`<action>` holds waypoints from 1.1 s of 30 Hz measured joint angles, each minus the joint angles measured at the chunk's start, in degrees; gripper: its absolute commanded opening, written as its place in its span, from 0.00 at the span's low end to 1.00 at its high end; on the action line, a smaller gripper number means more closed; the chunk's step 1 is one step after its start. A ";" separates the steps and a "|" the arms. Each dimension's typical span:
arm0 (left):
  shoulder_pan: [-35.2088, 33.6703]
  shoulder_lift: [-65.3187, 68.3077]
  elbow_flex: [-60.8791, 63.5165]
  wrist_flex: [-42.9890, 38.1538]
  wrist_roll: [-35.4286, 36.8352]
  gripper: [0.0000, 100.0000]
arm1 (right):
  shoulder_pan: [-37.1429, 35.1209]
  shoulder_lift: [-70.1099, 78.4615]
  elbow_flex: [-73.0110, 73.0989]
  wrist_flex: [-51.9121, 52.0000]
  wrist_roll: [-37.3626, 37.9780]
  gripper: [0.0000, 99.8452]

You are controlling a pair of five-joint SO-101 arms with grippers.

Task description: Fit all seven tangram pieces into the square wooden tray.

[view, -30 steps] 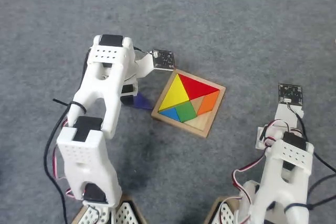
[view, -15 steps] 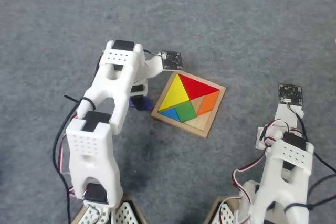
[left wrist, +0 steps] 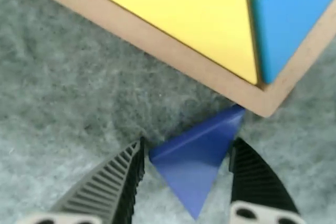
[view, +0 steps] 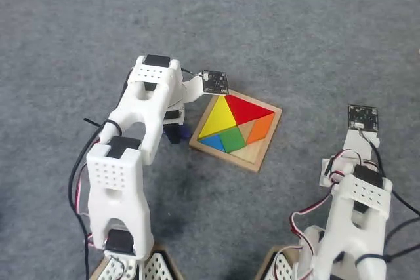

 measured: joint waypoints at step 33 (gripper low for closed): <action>-1.32 -0.79 -7.12 13.45 2.46 0.07 | 0.00 0.00 0.00 0.00 0.00 0.09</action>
